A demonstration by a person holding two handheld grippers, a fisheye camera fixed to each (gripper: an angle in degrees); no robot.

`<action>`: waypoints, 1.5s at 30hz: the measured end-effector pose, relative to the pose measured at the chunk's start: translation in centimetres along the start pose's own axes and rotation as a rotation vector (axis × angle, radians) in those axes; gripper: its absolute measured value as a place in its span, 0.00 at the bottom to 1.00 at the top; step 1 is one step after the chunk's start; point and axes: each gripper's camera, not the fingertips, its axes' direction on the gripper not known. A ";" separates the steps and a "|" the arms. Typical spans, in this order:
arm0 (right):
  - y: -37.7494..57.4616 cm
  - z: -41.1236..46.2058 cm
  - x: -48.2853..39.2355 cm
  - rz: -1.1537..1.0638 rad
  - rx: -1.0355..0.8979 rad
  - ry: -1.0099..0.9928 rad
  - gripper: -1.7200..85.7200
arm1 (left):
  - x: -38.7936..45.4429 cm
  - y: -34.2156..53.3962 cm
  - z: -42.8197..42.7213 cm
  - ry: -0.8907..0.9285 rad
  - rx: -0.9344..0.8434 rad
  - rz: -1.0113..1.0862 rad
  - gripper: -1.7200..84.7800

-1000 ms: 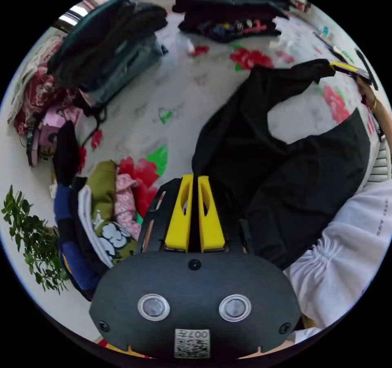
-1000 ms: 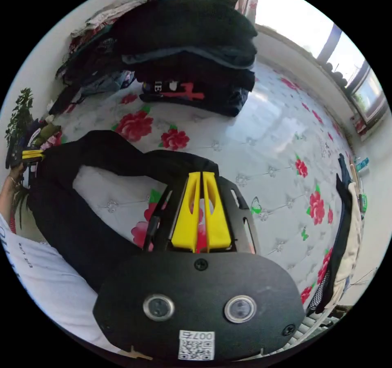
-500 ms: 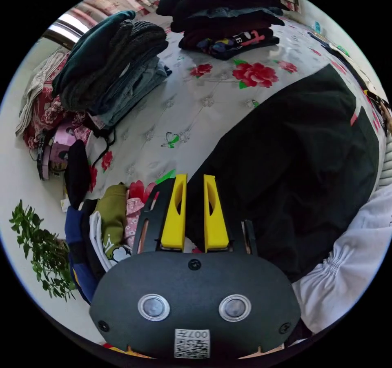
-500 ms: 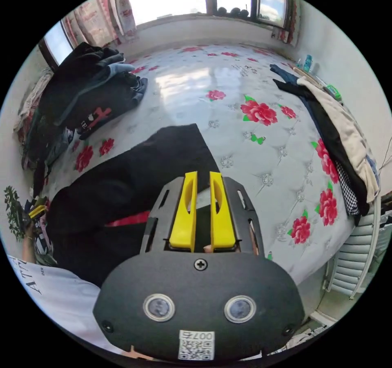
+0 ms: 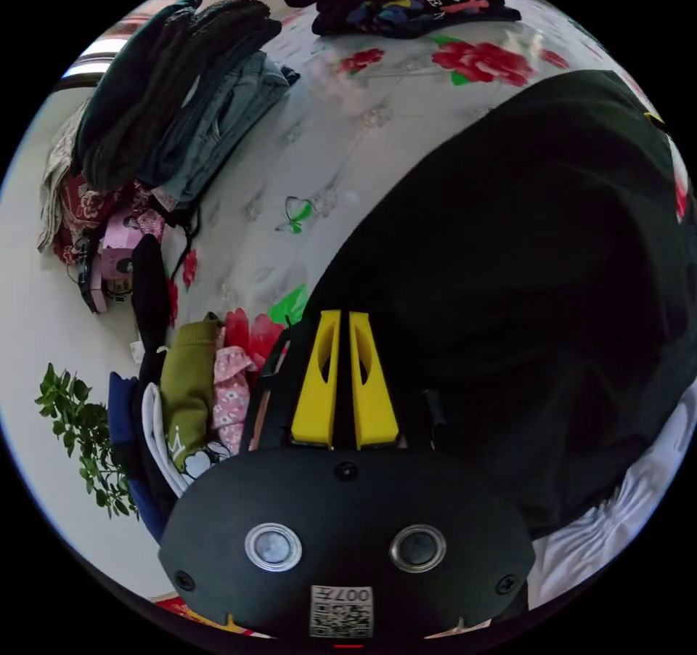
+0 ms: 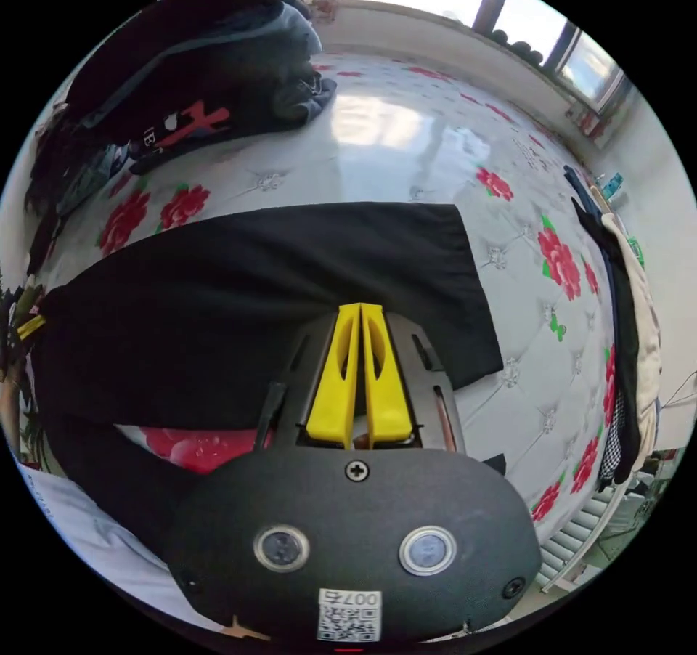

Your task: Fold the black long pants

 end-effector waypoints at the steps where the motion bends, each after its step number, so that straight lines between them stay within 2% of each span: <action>1: -1.0 0.4 0.4 0.000 0.006 0.016 0.02 | -0.3 -0.5 0.1 -0.019 0.020 -0.014 0.01; 5: -4.5 1.3 2.4 0.075 0.004 0.028 0.02 | -2.8 -4.0 0.6 -0.001 0.118 -0.097 0.02; 8: -5.5 0.9 4.2 0.150 -0.040 -0.046 0.02 | -5.3 -4.2 -0.1 0.099 0.093 -0.188 0.04; 13: 0.5 -4.5 7.5 0.213 0.127 -0.299 0.04 | -10.0 4.9 -4.3 0.170 0.136 -0.465 0.08; 16: 7.6 -7.0 9.9 0.268 0.117 -0.370 0.06 | -11.1 13.5 -6.5 0.196 0.112 -0.623 0.08; 18: 12.6 -7.9 11.6 0.332 0.072 -0.362 0.08 | -10.8 20.0 -7.0 0.320 0.091 -0.747 0.08; 21: 20.9 -9.7 14.8 0.492 0.014 -0.311 0.10 | -9.2 25.2 -5.7 0.555 0.039 -0.820 0.11; 25: 29.8 -10.7 18.5 0.721 -0.070 -0.222 0.14 | -8.1 27.7 -4.0 0.697 0.020 -0.880 0.11; 27: 31.9 -10.2 19.1 0.772 -0.091 -0.257 0.14 | -8.8 28.5 -2.0 0.851 0.033 -0.993 0.12; 29: 32.7 -10.5 18.8 0.756 -0.065 -0.224 0.15 | -9.4 28.3 -1.2 0.895 0.038 -1.013 0.12; 34: 32.0 -10.8 17.2 0.726 -0.040 -0.077 0.12 | -10.5 26.6 -2.2 0.752 0.018 -0.831 0.04; 36: 31.8 -10.9 16.9 0.729 -0.037 -0.015 0.07 | -11.9 27.8 -2.1 0.844 0.059 -0.822 0.02; 39: 32.0 -12.4 18.3 0.726 0.069 -0.241 0.03 | -14.6 31.3 -3.0 0.976 0.186 -0.851 0.02; 41: 33.3 -15.4 21.0 0.810 0.290 -0.494 0.02 | -16.5 33.5 -3.9 1.065 0.284 -0.839 0.01; 45: 34.5 -20.5 24.1 0.838 0.587 -0.739 0.02 | -21.5 38.0 -6.2 1.195 0.474 -0.813 0.01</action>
